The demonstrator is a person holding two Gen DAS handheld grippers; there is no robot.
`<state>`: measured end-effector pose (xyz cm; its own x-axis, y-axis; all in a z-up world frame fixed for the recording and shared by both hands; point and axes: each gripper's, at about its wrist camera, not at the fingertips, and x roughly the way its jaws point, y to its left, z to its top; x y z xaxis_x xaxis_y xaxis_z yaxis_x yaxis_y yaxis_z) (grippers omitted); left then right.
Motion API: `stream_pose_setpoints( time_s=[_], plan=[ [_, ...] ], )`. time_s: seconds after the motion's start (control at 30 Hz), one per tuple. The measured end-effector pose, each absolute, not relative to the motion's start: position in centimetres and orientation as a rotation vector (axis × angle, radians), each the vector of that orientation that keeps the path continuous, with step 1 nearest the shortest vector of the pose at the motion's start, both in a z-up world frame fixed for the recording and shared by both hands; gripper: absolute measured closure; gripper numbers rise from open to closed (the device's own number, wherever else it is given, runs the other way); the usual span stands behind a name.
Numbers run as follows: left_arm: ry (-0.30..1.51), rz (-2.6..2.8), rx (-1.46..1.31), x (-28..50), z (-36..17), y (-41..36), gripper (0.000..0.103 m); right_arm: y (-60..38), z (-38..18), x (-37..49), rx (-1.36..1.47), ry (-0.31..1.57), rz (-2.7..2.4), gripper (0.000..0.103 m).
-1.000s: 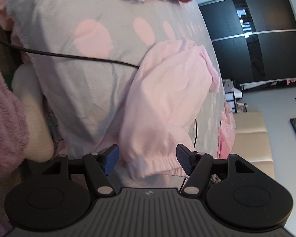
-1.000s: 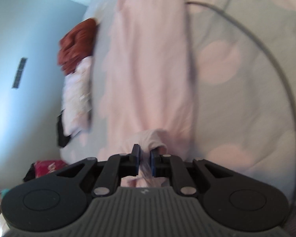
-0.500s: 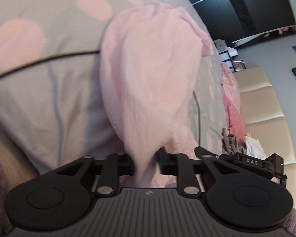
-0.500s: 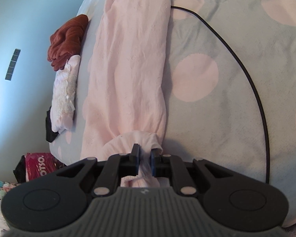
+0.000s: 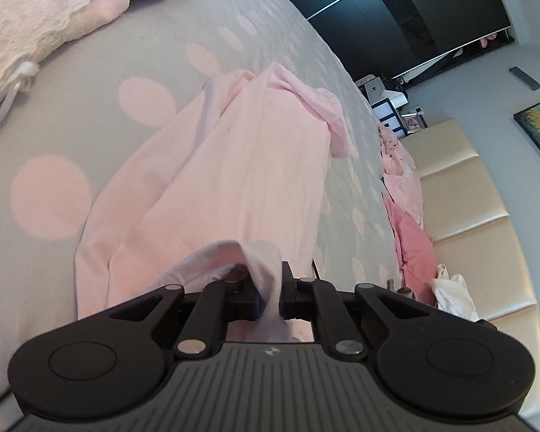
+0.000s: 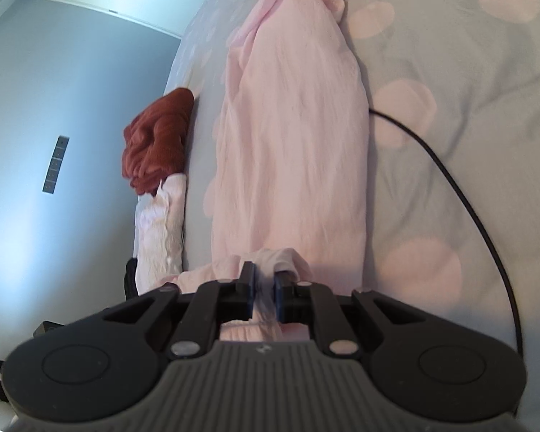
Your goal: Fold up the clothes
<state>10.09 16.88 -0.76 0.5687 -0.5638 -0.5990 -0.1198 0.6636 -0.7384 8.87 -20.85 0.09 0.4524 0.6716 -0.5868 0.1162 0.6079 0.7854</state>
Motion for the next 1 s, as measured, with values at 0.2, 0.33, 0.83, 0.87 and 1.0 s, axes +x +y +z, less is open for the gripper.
stream_pose_setpoints(
  time_s=[0.2,0.33,0.83,0.87,1.0],
  plan=[
    [0.972,-0.258,-0.921,13.3,-3.5,17.8,0.07,-20.9,-1.1,12.4,0.913,1.029,0.362,0.081],
    [0.933,-0.2,-0.955,14.6,-3.7,18.2,0.048,-21.3,-1.3,13.5,0.874,0.983,0.311,0.055],
    [0.909,-0.187,-0.563,12.1,1.1,16.6,0.051,-15.4,0.4,11.7,0.441,0.947,0.518,0.088],
    [0.932,-0.188,-0.548,12.1,0.8,16.4,0.052,-14.5,0.2,11.6,0.402,0.954,0.532,0.088],
    [0.992,-0.177,-0.441,12.2,-0.1,15.5,0.063,-10.9,-0.3,11.3,0.249,0.977,0.587,0.09]
  ],
)
